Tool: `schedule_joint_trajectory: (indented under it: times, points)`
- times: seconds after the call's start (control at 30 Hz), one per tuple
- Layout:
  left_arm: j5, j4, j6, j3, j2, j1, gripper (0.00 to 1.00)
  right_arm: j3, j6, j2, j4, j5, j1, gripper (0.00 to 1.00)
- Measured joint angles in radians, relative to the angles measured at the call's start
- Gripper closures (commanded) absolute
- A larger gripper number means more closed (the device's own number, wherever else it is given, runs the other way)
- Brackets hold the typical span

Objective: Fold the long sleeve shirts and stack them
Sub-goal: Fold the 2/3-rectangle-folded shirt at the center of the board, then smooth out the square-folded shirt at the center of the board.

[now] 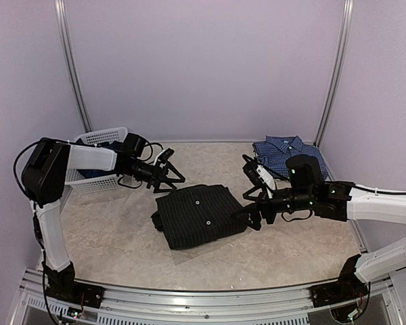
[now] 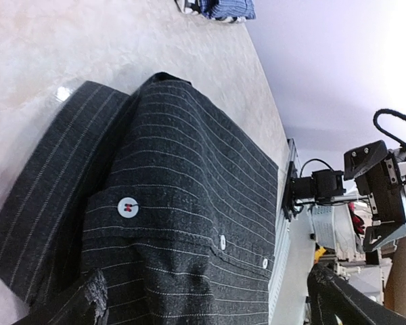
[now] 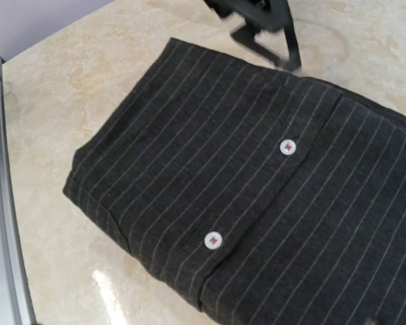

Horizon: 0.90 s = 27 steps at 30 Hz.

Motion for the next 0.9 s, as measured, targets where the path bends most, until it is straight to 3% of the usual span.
schedule_joint_trajectory:
  times: [0.33, 0.57, 0.9]
  points:
    - [-0.233, 0.073, -0.034, -0.221, -0.227, 0.022, 0.01, -0.004, 0.012, 0.029, 0.013, 0.012, 0.0, 0.01]
    - [-0.446, 0.108, -0.049, -0.371, -0.43, -0.057, 0.01, -0.003, 0.011, 0.09, 0.02, 0.005, 0.0, 0.01]
    - [-0.669, 0.124, -0.052, -0.392, -0.419, -0.162, 0.03, -0.002, 0.013, 0.137, 0.025, -0.021, 0.0, 0.0]
